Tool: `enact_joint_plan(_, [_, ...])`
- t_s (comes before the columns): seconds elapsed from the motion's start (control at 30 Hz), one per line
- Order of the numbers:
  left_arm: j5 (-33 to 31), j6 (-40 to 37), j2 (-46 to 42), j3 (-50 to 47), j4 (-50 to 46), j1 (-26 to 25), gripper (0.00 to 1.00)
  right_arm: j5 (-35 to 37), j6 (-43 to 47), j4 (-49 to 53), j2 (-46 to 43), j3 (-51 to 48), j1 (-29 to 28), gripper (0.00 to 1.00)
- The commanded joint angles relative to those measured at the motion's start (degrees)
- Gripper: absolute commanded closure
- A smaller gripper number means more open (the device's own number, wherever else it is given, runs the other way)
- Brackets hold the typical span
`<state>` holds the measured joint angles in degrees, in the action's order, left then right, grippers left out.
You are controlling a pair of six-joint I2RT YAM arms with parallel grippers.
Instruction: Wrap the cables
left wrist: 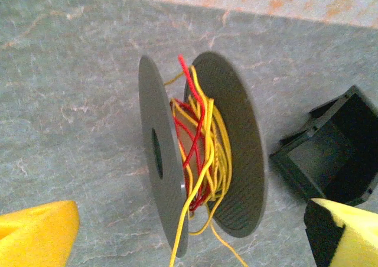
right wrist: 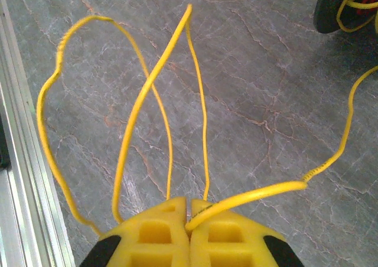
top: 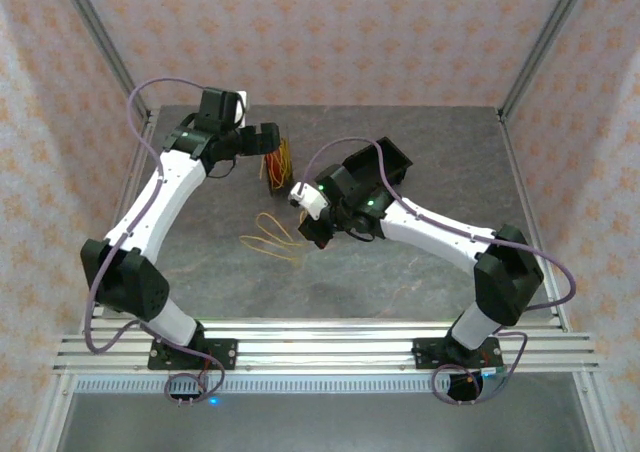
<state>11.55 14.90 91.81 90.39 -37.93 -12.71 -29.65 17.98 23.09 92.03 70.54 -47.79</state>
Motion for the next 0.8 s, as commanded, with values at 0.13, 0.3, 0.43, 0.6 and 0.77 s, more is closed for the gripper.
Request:
enact_joint_plan(0.13, [-2.1,-1.4,9.2,5.9,-0.9,0.2,0.08,-1.2,-0.4,-0.9,0.8,3.6,0.2,1.0])
enact_joint_plan(0.3, [-3.7,-1.4,12.7,8.6,-1.1,0.2,0.17,-1.3,-0.5,-0.7,0.9,3.8,0.2,1.0])
enact_joint_plan(0.43, [-3.9,-1.0,14.6,9.1,-1.3,0.1,0.33,-1.1,-0.5,-0.7,0.6,3.4,0.4,1.0])
enact_joint_plan(0.6, [-5.2,-1.7,15.4,7.6,-1.7,-0.7,0.43,-1.4,-0.5,-0.5,0.0,3.0,0.8,1.0])
enact_joint_plan(0.77, [-5.3,-1.8,15.0,6.3,-1.3,-1.0,0.62,-1.6,-0.7,-0.8,-0.3,2.8,1.2,1.0])
